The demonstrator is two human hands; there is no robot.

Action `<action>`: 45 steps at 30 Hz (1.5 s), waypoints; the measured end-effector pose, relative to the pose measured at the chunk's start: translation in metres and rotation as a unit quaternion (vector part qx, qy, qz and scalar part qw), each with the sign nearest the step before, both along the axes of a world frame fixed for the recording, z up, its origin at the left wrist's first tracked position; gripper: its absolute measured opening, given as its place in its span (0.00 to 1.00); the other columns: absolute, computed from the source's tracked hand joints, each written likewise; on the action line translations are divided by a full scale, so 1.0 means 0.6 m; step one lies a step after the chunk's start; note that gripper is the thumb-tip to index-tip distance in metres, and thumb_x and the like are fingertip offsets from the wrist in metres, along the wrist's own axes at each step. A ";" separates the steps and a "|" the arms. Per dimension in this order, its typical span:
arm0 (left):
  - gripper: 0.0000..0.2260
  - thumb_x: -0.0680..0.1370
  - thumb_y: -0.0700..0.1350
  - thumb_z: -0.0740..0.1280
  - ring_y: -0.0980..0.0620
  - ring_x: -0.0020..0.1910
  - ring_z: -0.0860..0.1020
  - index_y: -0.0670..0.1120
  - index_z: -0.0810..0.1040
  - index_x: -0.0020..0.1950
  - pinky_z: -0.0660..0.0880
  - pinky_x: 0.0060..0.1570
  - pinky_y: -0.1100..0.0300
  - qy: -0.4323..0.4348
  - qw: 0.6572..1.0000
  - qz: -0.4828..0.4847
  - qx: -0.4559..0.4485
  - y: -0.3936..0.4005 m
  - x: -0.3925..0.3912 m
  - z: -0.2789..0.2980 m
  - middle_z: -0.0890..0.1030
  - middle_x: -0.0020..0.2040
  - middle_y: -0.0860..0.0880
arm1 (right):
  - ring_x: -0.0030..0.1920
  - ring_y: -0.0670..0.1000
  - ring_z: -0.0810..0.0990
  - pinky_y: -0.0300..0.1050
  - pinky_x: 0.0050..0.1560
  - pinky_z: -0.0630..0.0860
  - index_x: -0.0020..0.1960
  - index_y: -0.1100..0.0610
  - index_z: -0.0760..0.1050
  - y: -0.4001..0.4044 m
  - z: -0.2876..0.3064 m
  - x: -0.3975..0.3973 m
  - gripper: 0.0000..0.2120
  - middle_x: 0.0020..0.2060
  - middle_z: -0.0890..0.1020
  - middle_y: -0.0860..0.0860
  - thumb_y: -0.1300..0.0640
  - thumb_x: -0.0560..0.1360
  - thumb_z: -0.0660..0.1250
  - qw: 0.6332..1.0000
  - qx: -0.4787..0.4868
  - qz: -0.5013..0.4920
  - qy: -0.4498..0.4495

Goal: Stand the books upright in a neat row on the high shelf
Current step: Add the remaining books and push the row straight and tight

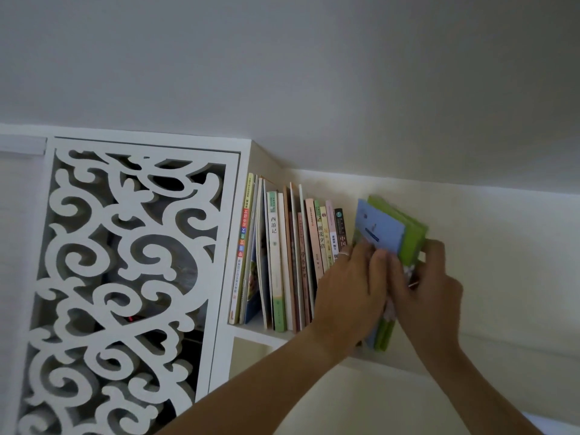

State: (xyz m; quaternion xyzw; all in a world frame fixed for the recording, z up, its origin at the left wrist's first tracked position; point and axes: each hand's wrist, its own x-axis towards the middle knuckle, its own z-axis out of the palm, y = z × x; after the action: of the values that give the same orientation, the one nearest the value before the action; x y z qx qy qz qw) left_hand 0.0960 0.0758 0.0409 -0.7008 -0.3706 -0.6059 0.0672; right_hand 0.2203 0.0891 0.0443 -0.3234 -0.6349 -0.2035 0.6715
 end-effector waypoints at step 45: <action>0.07 0.81 0.51 0.61 0.56 0.53 0.78 0.48 0.71 0.53 0.82 0.50 0.65 -0.109 0.983 0.127 0.080 0.027 -0.104 -0.099 0.71 0.59 0.52 | 0.56 0.52 0.81 0.45 0.45 0.81 0.79 0.50 0.51 0.074 -0.076 -0.089 0.47 0.68 0.70 0.51 0.24 0.71 0.60 0.979 -0.170 -0.042 -0.101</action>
State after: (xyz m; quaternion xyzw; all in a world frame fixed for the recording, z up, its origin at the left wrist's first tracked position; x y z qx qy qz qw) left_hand 0.0335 0.0921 -0.0187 -0.5700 -0.4121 -0.6930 0.1581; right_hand 0.1667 0.1333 -0.0013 -0.4370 -0.7105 -0.1520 0.5302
